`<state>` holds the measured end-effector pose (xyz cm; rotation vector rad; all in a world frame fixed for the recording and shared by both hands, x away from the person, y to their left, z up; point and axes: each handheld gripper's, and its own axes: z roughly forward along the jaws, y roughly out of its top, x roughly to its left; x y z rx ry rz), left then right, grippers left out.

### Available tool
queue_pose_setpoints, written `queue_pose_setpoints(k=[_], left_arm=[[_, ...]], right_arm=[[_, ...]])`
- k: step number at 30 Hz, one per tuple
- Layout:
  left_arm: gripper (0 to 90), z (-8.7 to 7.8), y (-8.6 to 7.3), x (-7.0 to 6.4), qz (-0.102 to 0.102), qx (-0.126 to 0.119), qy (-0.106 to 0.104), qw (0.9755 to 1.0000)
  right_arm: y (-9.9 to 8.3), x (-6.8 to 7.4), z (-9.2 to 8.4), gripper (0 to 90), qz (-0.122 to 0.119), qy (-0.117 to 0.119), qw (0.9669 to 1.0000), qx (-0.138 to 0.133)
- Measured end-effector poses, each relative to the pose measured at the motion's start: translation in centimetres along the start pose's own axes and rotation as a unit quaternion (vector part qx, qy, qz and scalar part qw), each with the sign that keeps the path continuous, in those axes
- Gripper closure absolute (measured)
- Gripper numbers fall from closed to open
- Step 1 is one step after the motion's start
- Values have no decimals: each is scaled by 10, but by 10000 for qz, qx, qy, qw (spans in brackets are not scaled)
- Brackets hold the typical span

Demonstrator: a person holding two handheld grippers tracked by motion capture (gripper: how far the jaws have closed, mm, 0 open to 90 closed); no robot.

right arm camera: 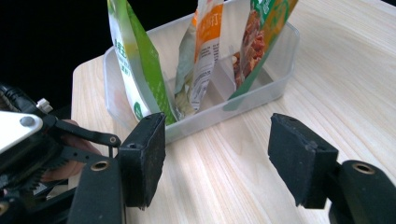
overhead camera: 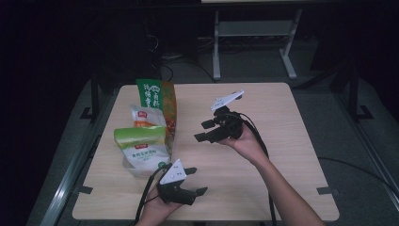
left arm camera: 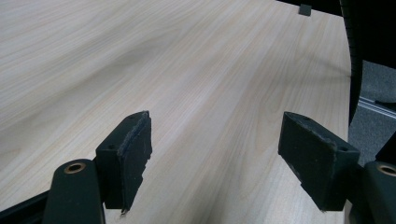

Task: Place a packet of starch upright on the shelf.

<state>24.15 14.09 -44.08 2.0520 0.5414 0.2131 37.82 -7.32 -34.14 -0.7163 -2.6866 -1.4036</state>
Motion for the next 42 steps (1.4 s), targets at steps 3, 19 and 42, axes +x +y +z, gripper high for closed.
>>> queue_pose_setpoints(k=[3, 19, 42], left_arm=[[255, -1, 0, 1, -21, -18, 13, 10000], [255, -3, 1, 4, -32, -35, 28, 10000], [254, -7, 2, 7, -60, -77, 102, 9999]], right_arm=[[-2, -2, -3, 353, 29, -40, 10000, -3], [-16, -15, -19, 335, 223, -291, 9993, 50], [-55, -27, -44, 315, 614, -559, 9965, 86]])
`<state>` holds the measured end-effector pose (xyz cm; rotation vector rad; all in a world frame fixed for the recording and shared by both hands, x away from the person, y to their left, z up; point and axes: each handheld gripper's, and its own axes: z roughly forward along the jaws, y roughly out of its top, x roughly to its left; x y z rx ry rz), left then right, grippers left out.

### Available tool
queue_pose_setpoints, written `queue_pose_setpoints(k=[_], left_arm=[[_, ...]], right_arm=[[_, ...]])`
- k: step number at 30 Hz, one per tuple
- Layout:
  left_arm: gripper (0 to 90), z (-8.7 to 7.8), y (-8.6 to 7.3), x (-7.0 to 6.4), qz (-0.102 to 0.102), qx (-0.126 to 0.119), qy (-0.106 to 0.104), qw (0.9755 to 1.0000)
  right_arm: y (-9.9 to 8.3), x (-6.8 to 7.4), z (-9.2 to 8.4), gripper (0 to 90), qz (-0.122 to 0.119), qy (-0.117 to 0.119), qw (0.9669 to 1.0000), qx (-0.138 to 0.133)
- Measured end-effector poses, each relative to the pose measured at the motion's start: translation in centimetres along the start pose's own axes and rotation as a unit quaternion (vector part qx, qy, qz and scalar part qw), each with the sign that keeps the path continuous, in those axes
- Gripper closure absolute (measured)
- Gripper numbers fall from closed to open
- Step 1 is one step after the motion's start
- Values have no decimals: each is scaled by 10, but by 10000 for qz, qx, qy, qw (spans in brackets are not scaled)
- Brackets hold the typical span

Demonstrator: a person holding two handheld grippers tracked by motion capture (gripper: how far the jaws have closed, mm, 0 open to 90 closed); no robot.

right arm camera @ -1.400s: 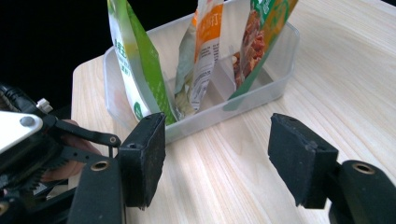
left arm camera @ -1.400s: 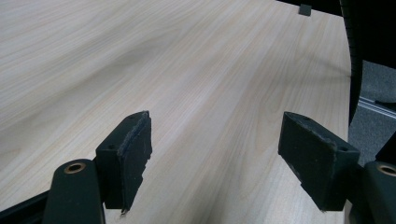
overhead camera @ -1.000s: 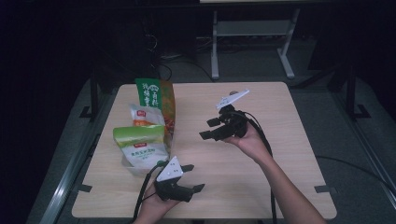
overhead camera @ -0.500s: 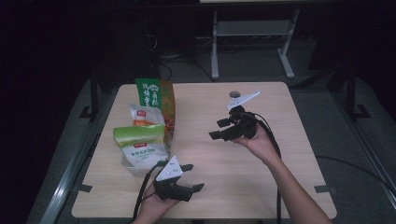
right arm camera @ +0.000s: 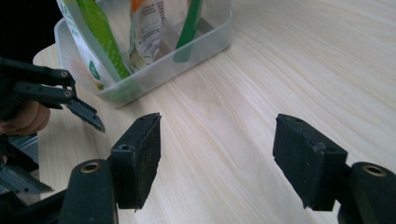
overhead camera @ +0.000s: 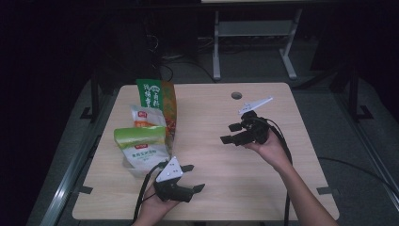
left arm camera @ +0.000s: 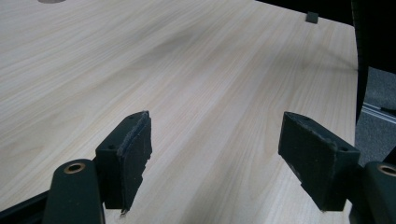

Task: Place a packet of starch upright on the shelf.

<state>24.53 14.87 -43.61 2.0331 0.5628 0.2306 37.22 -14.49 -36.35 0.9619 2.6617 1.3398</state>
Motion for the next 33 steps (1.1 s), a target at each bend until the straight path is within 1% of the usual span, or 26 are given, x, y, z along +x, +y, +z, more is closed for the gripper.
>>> queue_pose_setpoints(k=[1, 5, 10, 13, 14, 15, 18, 21, 27, 33], left_arm=[[254, 0, 0, 0, 7, 2, 9, 10000], [254, 0, 0, 0, 1, -2, 17, 10000], [254, 0, 0, 1, -11, -10, 19, 10000], [254, 0, 0, 1, -8, -9, 19, 10000], [254, 0, 0, 1, -29, -28, 19, 10000], [254, 0, 0, 1, -28, -11, 16, 10000], [254, 0, 0, 1, -31, -14, 18, 10000], [254, 0, 0, 2, -36, -15, 20, 10000], [254, 0, 0, 2, -43, -23, 21, 10000], [254, 1, 0, 2, -38, -28, 18, 10000]], right_arm=[[-2, -1, -1, 307, 37, -7, 10000, 43], [-9, -4, -5, 307, 120, -40, 9999, 56], [-18, -8, -10, 304, 200, -114, 9997, -4], [-21, -9, -11, 296, 269, -128, 9995, 39], [-26, -10, -13, 299, 252, -142, 9996, -41], [-28, -10, -14, 298, 306, -144, 9994, -4], [-33, -12, -15, 298, 304, -166, 9994, -23], [-43, -15, -19, 297, 421, -205, 9989, -31], [-54, -17, -23, 295, 546, -227, 9982, -41], [-65, -17, -27, 296, 551, -273, 9981, -35]])
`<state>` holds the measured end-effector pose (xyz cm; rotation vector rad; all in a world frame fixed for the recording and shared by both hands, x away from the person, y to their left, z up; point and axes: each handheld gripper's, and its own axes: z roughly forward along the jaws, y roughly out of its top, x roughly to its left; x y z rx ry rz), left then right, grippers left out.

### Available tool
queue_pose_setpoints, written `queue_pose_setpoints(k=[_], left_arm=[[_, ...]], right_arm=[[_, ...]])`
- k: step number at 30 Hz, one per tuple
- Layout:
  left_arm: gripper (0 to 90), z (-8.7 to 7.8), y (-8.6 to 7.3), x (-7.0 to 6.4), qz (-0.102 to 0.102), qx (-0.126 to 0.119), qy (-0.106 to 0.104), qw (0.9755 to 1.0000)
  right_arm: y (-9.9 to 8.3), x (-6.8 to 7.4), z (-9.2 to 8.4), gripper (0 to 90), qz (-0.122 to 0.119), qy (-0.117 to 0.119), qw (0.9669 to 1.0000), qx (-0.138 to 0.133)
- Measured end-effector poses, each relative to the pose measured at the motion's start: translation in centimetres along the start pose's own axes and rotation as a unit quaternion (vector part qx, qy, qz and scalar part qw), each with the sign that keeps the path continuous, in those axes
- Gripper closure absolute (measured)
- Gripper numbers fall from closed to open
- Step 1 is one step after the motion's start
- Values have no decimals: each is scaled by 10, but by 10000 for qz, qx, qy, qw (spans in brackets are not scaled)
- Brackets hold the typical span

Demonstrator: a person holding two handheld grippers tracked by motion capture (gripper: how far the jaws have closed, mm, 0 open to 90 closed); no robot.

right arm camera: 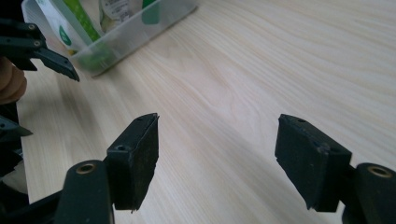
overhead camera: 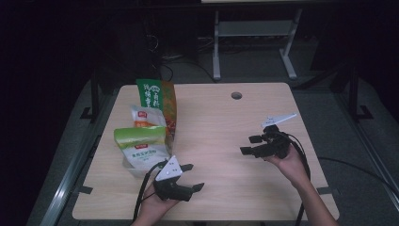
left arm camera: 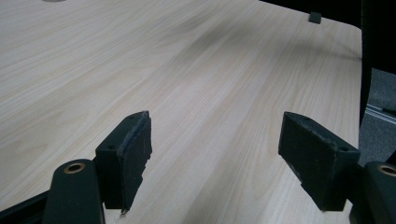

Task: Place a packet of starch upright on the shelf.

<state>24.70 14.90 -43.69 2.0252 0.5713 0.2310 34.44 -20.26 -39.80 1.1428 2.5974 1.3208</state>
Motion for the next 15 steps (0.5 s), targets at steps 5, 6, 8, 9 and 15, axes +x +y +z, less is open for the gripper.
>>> queue_pose_setpoints(k=[5, 6, 8, 9, 15], left_arm=[[254, 0, 0, 1, 0, -3, 6, 10000], [254, 0, 0, 1, -12, -11, 10, 10000], [254, 0, 0, 1, -18, -13, 11, 10000], [254, 0, 0, 1, -16, -7, 11, 10000], [254, 0, -1, 1, 32, 29, 14, 10000]], right_arm=[[-12, -3, -3, 295, 88, -30, 10000, 1], [-14, -3, -3, 294, 105, -39, 9999, -1], [-19, -4, -4, 294, 146, -47, 9999, -3], [-21, -4, -5, 294, 171, -45, 9998, 7], [-33, -6, -9, 292, 225, -92, 9997, -29]])
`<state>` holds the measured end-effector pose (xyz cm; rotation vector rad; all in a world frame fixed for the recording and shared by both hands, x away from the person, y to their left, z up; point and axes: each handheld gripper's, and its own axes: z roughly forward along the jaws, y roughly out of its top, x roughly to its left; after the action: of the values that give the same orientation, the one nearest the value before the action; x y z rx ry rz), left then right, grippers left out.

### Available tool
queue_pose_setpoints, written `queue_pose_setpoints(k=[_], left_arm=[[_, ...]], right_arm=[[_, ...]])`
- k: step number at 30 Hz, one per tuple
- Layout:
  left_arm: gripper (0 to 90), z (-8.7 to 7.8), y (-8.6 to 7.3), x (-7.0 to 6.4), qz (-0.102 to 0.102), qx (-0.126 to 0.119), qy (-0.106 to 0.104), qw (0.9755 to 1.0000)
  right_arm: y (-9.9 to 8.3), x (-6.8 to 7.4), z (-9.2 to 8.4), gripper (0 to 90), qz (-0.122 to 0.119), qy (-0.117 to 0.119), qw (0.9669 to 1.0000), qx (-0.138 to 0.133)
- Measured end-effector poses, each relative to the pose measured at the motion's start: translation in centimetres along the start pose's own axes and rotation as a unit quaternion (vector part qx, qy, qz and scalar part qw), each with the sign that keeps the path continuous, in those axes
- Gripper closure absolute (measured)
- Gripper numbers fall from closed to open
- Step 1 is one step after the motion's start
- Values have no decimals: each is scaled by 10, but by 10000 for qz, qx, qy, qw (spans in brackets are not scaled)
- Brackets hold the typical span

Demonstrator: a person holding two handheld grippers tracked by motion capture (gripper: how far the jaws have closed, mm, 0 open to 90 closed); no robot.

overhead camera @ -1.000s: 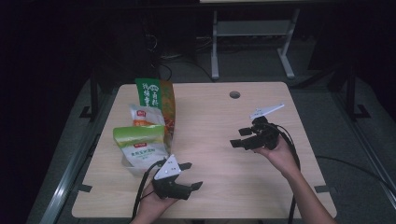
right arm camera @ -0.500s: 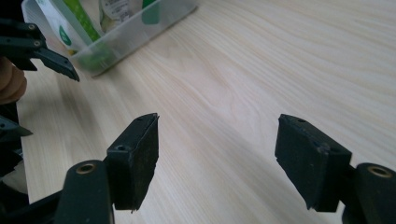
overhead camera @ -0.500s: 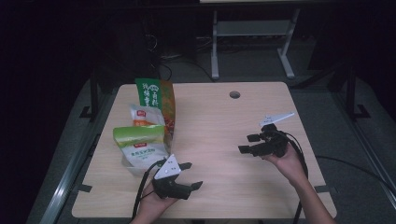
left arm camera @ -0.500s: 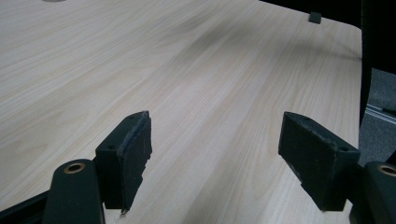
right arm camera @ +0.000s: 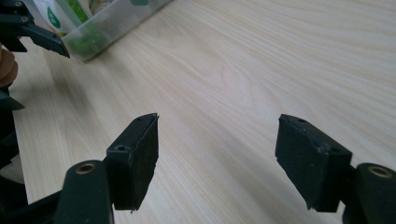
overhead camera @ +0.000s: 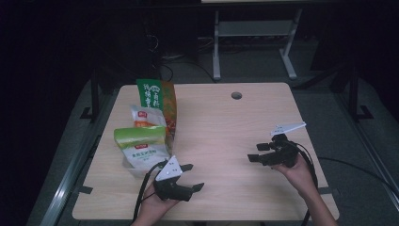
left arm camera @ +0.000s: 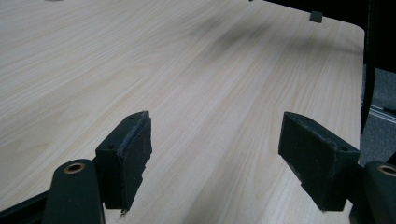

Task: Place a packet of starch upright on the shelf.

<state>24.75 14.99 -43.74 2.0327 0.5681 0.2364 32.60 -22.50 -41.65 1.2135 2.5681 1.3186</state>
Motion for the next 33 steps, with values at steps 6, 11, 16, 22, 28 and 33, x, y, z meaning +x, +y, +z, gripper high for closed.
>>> queue_pose_setpoints(k=[6, 11, 16, 22, 28, 33], left_arm=[[254, 0, 0, 0, -4, 1, 4, 10000], [254, 1, 0, -1, -10, 9, -3, 10000], [254, 1, 0, 0, -15, 4, 1, 10000], [254, 0, -1, 0, -22, 6, 1, 10000], [254, 2, -1, -1, -24, 10, -14, 10000], [254, 3, -2, -2, -35, 48, -49, 10000]], right_arm=[[-14, -2, -5, 289, 103, -50, 9999, -24], [-24, -4, -9, 288, 174, -99, 9998, -42], [-33, -4, -11, 285, 191, -122, 9997, -44], [-42, -3, -14, 284, 256, -145, 9995, -92], [-52, 0, -15, 280, 290, -165, 9994, -112], [-59, 4, -15, 278, 230, -183, 9995, -124]])
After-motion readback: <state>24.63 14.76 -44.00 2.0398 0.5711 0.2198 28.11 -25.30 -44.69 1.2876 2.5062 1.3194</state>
